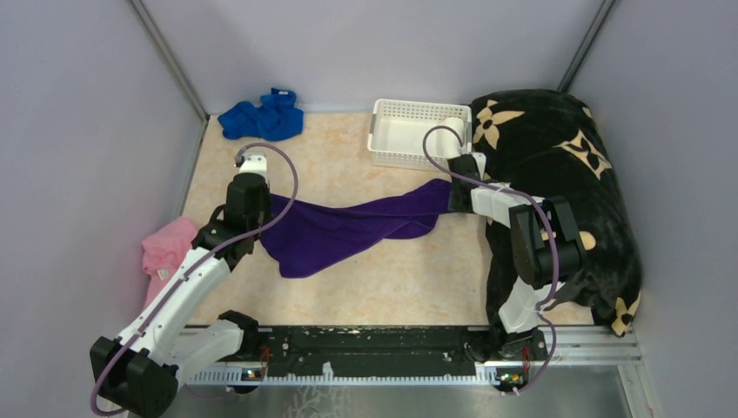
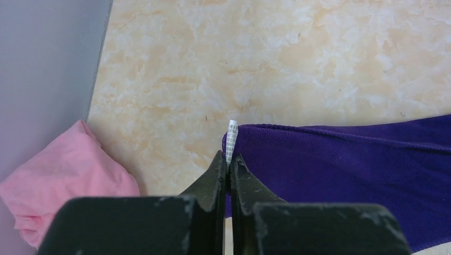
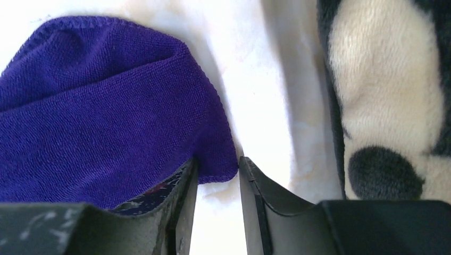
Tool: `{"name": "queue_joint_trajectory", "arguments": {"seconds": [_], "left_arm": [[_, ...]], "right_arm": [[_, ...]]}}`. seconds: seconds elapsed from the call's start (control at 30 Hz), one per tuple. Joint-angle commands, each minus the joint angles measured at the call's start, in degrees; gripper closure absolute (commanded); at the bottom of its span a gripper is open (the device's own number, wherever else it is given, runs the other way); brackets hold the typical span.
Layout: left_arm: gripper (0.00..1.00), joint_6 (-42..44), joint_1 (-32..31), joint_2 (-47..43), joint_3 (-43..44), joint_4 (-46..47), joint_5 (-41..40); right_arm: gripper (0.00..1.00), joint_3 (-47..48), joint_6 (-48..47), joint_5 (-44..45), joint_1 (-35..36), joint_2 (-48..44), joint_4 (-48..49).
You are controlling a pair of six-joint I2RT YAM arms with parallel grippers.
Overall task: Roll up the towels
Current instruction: Pick up the towel at the center of the board.
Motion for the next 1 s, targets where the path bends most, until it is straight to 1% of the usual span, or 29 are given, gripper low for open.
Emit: {"name": "queue_joint_trajectory", "arguments": {"seconds": [0.0,0.07,0.2,0.27,0.43,0.6,0.77,0.97], "left_arm": [[0.95,-0.46,0.68,0.0,0.03,1.44,0.24],[0.95,-0.47,0.83,0.04,0.09,1.39,0.2],[0.95,-0.81,1.48,0.14,0.35,1.27,0.15],[0.95,-1.2,1.98,0.13,0.86,1.14,0.75],[0.96,-1.88,3.69,0.19,5.38,0.35,2.38],[0.96,-0.96,4.09,-1.03,11.44,0.31,3.74],[0.96,0.29,4.11,-4.5,18.27,-2.33,5.61],[0.94,2.96,4.09,-12.6,22.42,-8.26,8.06]], "right_arm": [[0.67,1.8,0.14,-0.77,-1.68,3.02,-0.89],[0.73,1.6,0.14,-1.97,-1.92,2.8,-1.36],[0.89,1.22,-0.09,-2.6,-1.87,0.15,-2.56],[0.99,2.02,-0.61,-1.64,-1.91,-2.44,-4.24],[1.0,7.98,-3.6,0.69,-1.96,-12.6,-11.66],[1.0,16.09,-7.77,1.8,-1.91,-23.8,-20.06],[1.0,22.91,-10.23,-0.71,-1.99,-33.28,-28.84],[1.0,27.87,-11.74,-6.86,-1.95,-45.33,-37.69]]}}
